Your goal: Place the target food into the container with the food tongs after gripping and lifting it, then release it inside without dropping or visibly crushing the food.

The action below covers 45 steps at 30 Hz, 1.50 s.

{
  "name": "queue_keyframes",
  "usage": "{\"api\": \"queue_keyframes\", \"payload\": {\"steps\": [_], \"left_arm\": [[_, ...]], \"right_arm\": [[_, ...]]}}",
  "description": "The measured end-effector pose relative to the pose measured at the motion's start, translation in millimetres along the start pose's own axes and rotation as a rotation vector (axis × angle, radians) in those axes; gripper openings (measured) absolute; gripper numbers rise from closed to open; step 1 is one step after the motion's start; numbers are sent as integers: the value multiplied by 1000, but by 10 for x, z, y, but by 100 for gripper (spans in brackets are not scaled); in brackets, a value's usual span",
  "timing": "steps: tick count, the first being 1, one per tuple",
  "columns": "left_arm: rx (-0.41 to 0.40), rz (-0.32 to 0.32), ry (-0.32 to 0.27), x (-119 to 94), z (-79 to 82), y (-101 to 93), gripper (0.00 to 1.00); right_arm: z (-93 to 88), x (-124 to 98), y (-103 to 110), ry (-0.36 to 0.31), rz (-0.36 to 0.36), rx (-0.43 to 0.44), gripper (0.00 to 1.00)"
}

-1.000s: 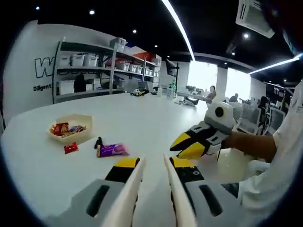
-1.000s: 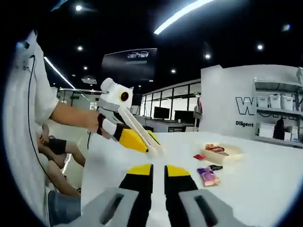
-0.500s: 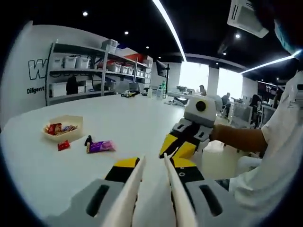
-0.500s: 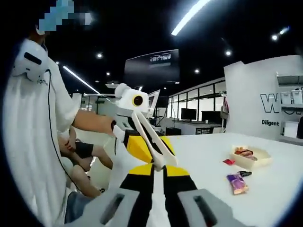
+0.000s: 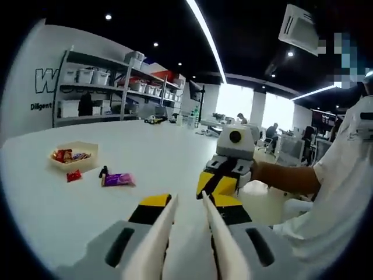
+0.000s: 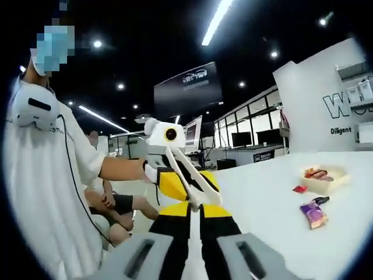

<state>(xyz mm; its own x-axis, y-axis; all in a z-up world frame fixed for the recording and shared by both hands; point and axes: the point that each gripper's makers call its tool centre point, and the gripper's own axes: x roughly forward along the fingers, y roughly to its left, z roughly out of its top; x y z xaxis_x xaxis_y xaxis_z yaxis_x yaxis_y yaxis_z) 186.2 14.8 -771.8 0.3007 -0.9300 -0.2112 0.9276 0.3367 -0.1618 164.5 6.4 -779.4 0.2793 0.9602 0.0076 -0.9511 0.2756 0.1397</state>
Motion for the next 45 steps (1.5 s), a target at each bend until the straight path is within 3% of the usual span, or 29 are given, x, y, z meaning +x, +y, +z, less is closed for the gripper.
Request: {"api": "queue_keyframes", "payload": {"steps": [8,11,14,18,23,25,28,36,45], "left_arm": [[-13,-11,-30,75,-11,-13,26],[-41,-33,-88,86,64,-47,26],[-35,-30,-87,105,56,-39,26],[-81,-37,-111,119,83,-23,27],[-52,-36,-116,153,78,-39,29],[-109,-43,-113,167,63,-27,30],[-127,-44,-140,171,88,-32,30],[-120,-42,-165,182,131,-70,29],[-125,-74,-172,186,168,-146,30]], "right_arm": [[-58,-60,-1,-50,-24,98,0],[-45,-83,36,-101,-11,146,0],[-62,-94,24,-115,-32,114,0],[-29,-106,27,-116,-23,151,0],[-32,-121,40,-113,-22,152,0],[-29,-125,60,-122,-15,142,0],[3,-123,56,-140,-19,156,0],[36,-160,63,-160,-10,242,0],[39,-179,139,-160,9,263,0]]}}
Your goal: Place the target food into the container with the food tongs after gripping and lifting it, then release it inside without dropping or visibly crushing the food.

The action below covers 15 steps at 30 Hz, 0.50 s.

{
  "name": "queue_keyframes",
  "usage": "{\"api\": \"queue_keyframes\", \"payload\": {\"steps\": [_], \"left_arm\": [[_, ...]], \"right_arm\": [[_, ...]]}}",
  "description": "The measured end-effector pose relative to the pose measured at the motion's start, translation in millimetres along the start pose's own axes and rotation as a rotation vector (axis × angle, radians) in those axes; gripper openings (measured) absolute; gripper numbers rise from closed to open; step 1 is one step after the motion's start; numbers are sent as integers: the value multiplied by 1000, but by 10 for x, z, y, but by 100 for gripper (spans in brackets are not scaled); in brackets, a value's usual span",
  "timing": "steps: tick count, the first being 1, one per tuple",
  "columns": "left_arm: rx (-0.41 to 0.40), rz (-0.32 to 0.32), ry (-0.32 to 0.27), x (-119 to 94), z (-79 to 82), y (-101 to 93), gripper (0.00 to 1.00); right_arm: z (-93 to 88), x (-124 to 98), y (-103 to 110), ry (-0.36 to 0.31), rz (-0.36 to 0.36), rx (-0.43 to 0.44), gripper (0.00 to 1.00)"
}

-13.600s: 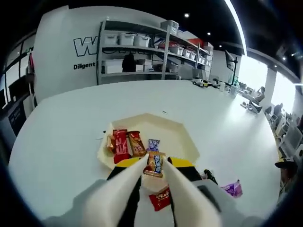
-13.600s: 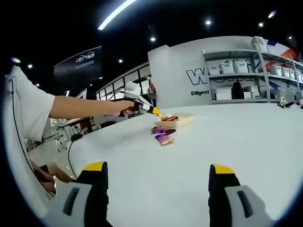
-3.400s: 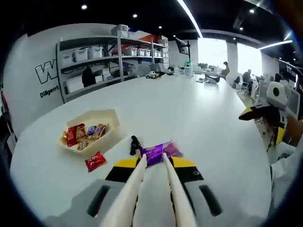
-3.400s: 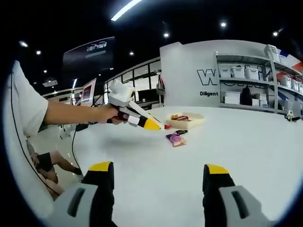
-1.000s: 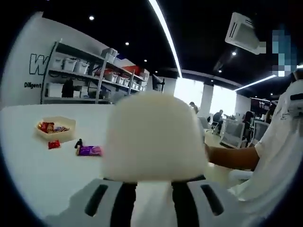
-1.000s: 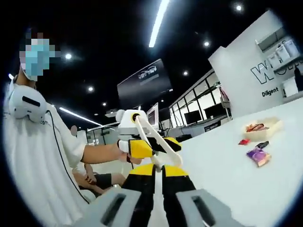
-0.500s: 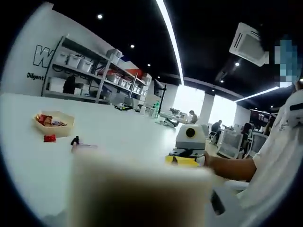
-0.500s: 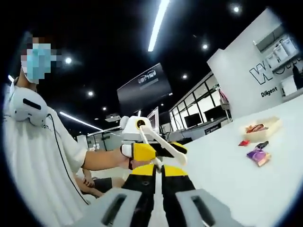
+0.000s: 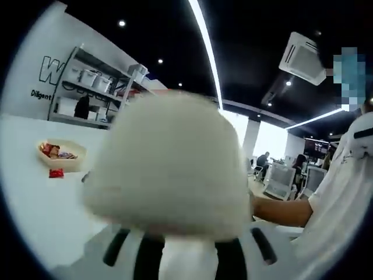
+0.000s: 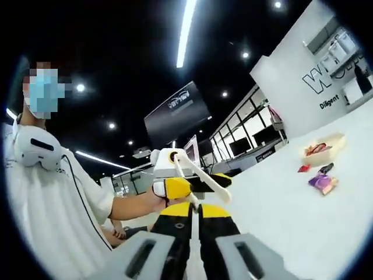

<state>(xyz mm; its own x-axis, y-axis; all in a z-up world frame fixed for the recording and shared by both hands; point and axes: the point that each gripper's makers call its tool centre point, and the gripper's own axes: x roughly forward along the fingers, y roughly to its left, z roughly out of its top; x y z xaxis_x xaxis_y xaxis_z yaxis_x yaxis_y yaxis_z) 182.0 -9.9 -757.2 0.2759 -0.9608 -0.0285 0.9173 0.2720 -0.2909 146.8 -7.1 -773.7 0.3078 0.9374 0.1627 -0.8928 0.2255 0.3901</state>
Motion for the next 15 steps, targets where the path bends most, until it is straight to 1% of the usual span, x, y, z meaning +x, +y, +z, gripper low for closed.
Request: {"api": "queue_keyframes", "payload": {"steps": [3,5,7,8,9,10,12,14,15], "left_arm": [[-11,-5,-12,11,20,-18,30],[-25,-11,-28,25,44,-35,31],[-32,-13,-43,41,73,-47,31],[-33,-8,-46,50,86,-49,31],[-31,-1,-55,50,107,-41,31],[-34,-7,-59,55,116,-53,31],[-35,-6,-50,72,108,-61,30],[10,6,-18,97,58,-65,28],[26,26,-18,110,57,-56,27]], "right_arm": [[-21,-3,35,9,16,16,0],[-52,10,69,24,20,2,0],[-50,13,86,20,26,11,0],[-40,13,94,19,18,-3,0],[0,7,82,0,10,-32,0],[7,-5,89,0,11,-29,0],[-15,-12,77,17,7,-16,0],[-47,-22,29,37,-7,-21,0],[-55,-24,7,36,-19,-15,0]]}}
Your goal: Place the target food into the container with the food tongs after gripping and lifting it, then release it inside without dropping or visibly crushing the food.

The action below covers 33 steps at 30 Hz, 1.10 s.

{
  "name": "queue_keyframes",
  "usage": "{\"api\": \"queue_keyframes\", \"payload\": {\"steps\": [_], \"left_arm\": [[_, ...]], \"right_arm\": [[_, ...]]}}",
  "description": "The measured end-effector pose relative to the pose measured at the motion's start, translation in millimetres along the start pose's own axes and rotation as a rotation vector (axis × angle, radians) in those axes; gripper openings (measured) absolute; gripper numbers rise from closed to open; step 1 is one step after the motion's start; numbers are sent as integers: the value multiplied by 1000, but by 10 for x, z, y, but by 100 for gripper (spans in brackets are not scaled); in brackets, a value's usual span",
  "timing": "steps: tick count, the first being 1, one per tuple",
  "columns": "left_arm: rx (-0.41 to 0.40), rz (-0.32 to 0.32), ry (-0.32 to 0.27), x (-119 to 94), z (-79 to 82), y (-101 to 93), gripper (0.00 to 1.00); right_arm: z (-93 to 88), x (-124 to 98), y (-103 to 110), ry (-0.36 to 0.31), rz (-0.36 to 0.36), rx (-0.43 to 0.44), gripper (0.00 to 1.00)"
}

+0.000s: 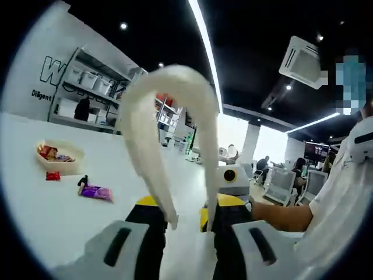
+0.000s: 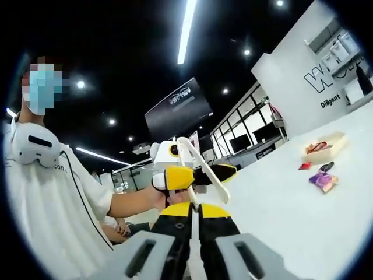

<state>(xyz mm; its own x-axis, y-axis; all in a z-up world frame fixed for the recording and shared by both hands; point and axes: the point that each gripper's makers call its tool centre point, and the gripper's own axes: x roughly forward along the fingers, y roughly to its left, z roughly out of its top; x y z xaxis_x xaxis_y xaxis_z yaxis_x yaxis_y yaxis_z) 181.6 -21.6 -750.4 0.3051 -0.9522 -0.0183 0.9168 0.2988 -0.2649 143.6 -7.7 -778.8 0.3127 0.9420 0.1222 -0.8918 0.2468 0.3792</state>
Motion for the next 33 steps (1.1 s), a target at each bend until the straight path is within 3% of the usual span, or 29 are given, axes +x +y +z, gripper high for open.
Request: {"api": "queue_keyframes", "payload": {"steps": [6,12,15,18,19,22,24,29,33], "left_arm": [[-47,30,16,33,-47,30,23],[5,82,3,44,-2,135,23],[11,120,24,34,69,280,23],[10,147,21,31,169,438,23],[44,202,17,8,223,573,22],[2,222,15,19,274,713,22],[26,276,3,19,317,910,21],[89,320,43,103,292,1182,17],[58,355,58,174,310,1416,17]], "right_arm": [[-30,-16,-76,19,-31,-24,0],[-5,-91,-158,21,-84,-33,0],[37,-238,-260,19,-176,-97,0],[253,-343,-260,-61,-249,-140,0],[296,-383,-240,-64,-268,-185,0],[345,-474,-226,-43,-328,-266,0],[392,-536,-217,-55,-368,-294,0],[378,-638,-128,-56,-384,-308,0],[284,-789,-179,-5,-425,-333,0]]}}
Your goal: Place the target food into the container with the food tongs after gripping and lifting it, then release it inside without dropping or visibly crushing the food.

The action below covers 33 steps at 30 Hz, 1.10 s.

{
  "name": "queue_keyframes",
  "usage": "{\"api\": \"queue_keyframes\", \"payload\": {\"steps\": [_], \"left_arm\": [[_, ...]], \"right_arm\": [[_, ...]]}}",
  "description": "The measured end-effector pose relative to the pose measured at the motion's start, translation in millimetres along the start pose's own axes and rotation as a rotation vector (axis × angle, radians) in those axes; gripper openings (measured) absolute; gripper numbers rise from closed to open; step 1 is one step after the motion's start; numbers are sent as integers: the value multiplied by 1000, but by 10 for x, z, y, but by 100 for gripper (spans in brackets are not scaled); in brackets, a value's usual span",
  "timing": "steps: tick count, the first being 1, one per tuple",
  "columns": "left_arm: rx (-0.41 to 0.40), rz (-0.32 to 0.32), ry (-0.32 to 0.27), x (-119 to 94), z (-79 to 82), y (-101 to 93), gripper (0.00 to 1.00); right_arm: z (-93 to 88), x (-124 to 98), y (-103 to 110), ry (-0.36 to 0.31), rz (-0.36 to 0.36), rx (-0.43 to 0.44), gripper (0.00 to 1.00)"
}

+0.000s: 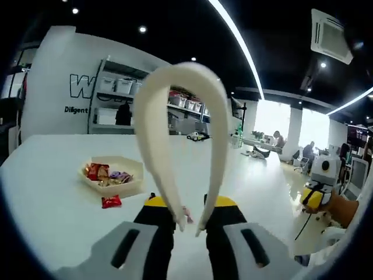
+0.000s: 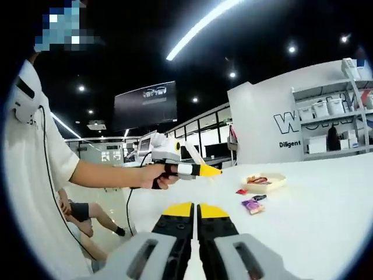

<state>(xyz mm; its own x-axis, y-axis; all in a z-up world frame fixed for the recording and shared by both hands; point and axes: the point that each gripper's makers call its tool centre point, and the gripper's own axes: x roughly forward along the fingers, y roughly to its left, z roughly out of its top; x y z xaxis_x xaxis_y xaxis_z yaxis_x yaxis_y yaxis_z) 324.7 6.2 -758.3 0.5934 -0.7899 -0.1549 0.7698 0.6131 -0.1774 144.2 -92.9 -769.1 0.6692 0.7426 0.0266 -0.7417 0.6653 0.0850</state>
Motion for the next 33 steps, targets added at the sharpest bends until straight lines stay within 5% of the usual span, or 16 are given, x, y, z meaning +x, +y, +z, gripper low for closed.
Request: {"api": "queue_keyframes", "payload": {"steps": [3,10,16,28,30,33], "left_arm": [[-39,17,43,94,-4,151,18],[14,104,80,253,-58,473,19],[-5,93,107,427,-132,484,20],[29,-28,92,832,-251,207,22],[73,-116,70,889,-234,96,22],[102,-127,86,947,-278,102,22]], "right_arm": [[-168,-55,-83,71,-43,-9,0],[-358,-92,-55,134,-47,-75,0],[-352,-160,-79,138,-56,-76,0],[-347,-239,-86,157,-78,-102,0],[-336,-251,-92,158,-81,-109,0],[-320,-265,-114,162,-93,-115,0]]}}
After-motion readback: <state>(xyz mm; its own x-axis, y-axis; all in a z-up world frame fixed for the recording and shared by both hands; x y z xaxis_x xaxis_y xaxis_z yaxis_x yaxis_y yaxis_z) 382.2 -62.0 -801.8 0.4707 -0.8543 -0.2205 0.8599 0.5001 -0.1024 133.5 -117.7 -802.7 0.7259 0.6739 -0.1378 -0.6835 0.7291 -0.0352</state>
